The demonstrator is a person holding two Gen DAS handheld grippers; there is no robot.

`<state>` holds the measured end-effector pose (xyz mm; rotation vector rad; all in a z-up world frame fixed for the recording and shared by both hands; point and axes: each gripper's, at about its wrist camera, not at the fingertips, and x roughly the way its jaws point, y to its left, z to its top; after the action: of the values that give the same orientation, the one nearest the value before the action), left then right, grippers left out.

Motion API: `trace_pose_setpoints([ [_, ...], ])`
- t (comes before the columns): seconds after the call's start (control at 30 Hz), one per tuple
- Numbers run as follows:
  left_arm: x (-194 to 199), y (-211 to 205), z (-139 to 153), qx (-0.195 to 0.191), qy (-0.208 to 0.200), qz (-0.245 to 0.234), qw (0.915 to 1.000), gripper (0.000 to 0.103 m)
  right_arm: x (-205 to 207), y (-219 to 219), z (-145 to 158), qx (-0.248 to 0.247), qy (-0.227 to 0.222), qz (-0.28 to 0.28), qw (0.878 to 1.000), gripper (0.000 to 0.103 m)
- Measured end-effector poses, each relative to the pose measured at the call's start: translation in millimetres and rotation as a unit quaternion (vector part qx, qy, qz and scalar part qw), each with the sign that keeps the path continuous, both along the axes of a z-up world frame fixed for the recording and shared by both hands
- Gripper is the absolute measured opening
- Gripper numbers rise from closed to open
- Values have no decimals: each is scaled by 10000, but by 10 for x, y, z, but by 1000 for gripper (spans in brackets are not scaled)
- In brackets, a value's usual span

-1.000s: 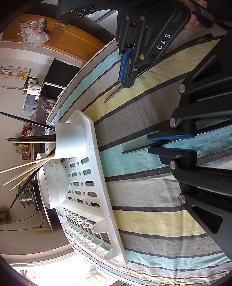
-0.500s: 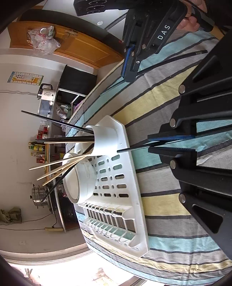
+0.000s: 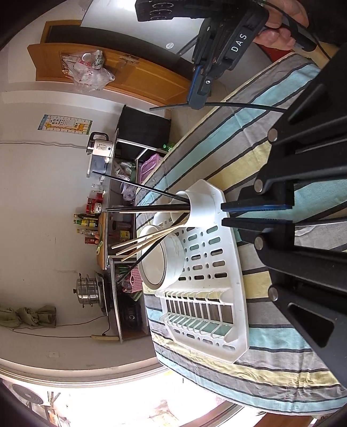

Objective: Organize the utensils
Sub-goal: 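Lift both held black chopsticks and carry them over the white cup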

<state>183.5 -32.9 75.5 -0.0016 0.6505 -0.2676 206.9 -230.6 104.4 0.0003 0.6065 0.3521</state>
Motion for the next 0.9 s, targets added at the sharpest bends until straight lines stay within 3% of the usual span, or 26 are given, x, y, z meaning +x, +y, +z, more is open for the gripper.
trace_pose_setpoints([
  [0.17, 122, 59, -177, -37, 232, 53, 9997, 5, -8, -19, -1, 1, -8, 29, 10000, 5],
  [0.23, 209, 66, -332, 73, 564, 43, 9984, 6, -14, -29, -3, 0, -12, 38, 10000, 5],
  [0.33, 356, 25, -589, 389, 975, -39, 9945, 21, -14, -24, -12, 2, 2, 55, 10000, 5],
  [0.37, 397, 3, -669, 522, 1087, -70, 9927, 21, -10, -25, -16, -3, 6, 61, 10000, 5],
  [0.63, 689, -68, -1112, 828, 1761, -85, 9809, 22, 26, -47, -55, -9, 59, 74, 10000, 5],
  [0.8, 738, -140, -1132, 939, 1697, -96, 9810, 21, 42, -51, -70, -9, 84, 54, 9999, 5],
  [0.9, 744, -188, -1123, 994, 1679, -201, 9806, 8, 45, -56, -76, -6, 92, 60, 9999, 5],
])
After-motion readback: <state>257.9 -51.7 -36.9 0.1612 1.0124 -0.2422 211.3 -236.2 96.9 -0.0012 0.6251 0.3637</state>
